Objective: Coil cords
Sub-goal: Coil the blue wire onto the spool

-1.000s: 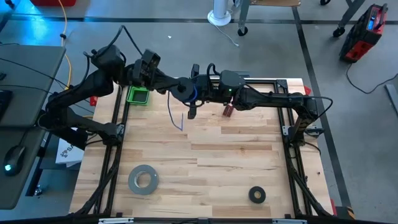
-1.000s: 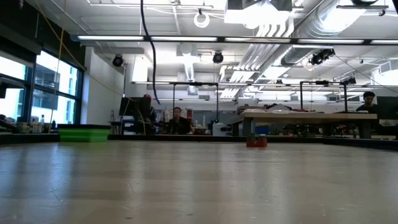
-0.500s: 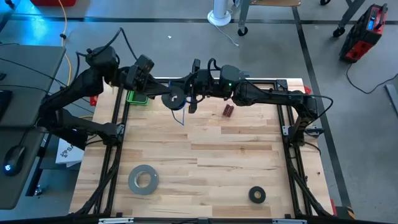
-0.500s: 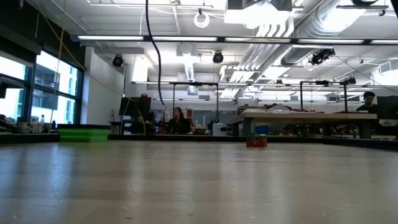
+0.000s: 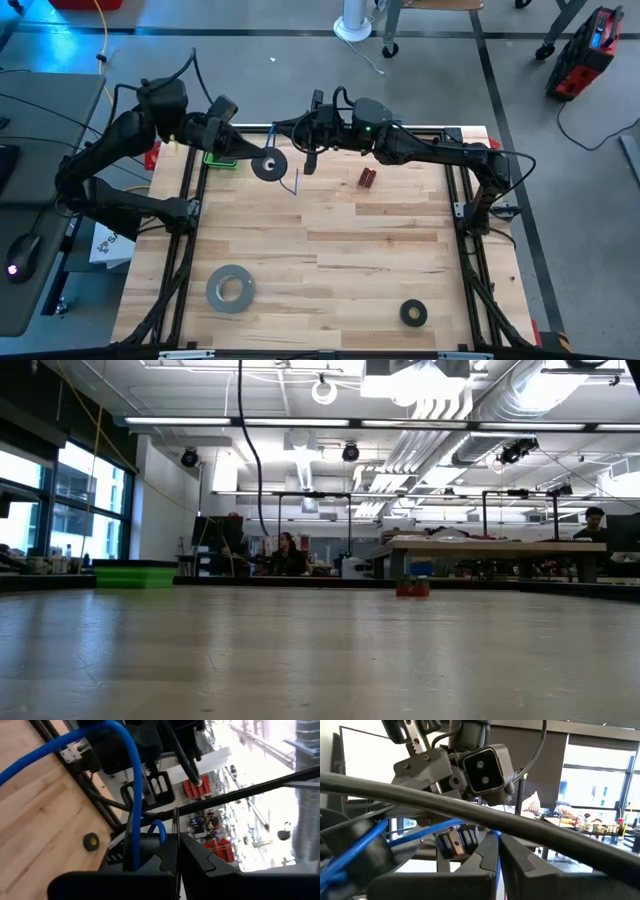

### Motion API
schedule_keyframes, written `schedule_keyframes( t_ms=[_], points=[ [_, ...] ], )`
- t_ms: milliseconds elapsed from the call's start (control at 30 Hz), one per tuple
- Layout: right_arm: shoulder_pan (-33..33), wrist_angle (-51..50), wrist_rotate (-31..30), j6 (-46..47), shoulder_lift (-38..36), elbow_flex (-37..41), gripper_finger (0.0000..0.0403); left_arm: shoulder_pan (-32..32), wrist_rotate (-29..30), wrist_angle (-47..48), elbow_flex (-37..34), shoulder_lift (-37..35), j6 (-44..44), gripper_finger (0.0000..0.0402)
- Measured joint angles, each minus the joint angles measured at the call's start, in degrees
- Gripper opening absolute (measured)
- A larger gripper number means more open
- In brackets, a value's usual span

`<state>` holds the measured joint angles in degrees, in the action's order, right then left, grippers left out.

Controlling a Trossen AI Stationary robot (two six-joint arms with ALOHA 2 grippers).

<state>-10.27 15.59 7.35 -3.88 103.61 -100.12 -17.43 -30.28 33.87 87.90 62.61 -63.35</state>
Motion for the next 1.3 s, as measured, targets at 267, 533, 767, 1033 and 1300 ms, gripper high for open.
schedule_keyframes(
  t_ms=[267, 533, 767, 1033, 1300],
  points=[
    [-0.82, -3.34, -0.17, -0.04, 0.00, 0.00, 0.0000, -2.40, 0.23, 7.97, 0.02, -0.52, 6.60, 0.0000],
    [-1.94, -6.84, -0.18, 2.82, -0.20, 0.00, 0.0000, -6.00, 8.73, 16.15, 0.02, -3.37, 17.20, 0.0000],
    [-2.24, -6.77, -0.17, 3.93, -0.22, 0.00, 0.0001, -7.42, 21.78, 15.15, 0.02, -5.76, 32.00, 0.0000],
    [-2.18, -7.83, 0.34, 5.90, -0.32, -0.02, 0.0001, -7.40, 22.67, 3.65, 0.02, -6.73, 40.68, 0.0000],
    [-2.18, -7.79, 2.44, 7.08, -0.33, -0.09, 0.0001, -7.39, 22.66, -1.15, 0.02, -5.87, 45.94, 0.0001]
  ],
)
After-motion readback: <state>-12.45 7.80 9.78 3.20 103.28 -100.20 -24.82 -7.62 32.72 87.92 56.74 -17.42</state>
